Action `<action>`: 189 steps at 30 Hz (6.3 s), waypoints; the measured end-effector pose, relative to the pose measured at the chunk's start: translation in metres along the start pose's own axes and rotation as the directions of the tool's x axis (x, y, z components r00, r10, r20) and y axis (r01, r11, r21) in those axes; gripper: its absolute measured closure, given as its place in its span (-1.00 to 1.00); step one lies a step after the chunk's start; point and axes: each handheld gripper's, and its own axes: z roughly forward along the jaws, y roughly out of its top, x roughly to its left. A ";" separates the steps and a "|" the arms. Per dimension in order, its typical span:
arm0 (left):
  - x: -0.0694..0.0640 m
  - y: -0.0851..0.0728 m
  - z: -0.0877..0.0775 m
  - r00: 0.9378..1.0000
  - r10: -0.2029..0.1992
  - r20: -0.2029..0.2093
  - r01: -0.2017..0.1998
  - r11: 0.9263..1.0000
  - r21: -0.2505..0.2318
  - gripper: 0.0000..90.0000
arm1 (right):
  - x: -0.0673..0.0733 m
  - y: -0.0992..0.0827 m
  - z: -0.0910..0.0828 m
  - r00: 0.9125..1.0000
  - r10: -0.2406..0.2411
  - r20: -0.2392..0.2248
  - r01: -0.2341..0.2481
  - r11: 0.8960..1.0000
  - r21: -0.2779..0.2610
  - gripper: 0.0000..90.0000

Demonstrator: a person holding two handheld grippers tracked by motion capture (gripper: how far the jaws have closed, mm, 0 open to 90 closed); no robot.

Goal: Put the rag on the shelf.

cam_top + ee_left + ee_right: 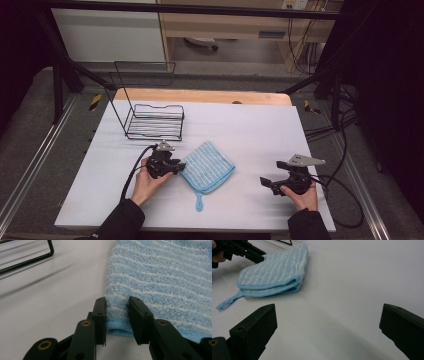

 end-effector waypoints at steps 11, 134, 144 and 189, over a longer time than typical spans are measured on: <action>-0.006 0.003 -0.006 1.000 -0.013 -0.006 0.013 1.000 0.006 0.81 | 0.001 0.000 0.001 1.000 0.005 -0.005 -0.005 1.000 0.001 -0.95; 0.040 -0.013 -0.023 0.994 -0.094 -0.049 0.095 0.995 0.023 0.48 | 0.005 -0.001 0.010 1.000 -0.007 0.005 0.007 0.999 0.043 -0.93; 0.034 -0.017 -0.033 0.991 -0.108 -0.078 0.109 0.994 0.005 0.77 | 0.014 0.005 0.017 1.000 -0.006 0.004 0.006 0.999 0.036 -0.92; 0.035 -0.029 -0.030 0.994 -0.059 -0.095 0.057 0.998 -0.030 0.70 | 0.116 0.072 0.195 0.997 0.047 -0.063 -0.035 0.982 0.184 0.19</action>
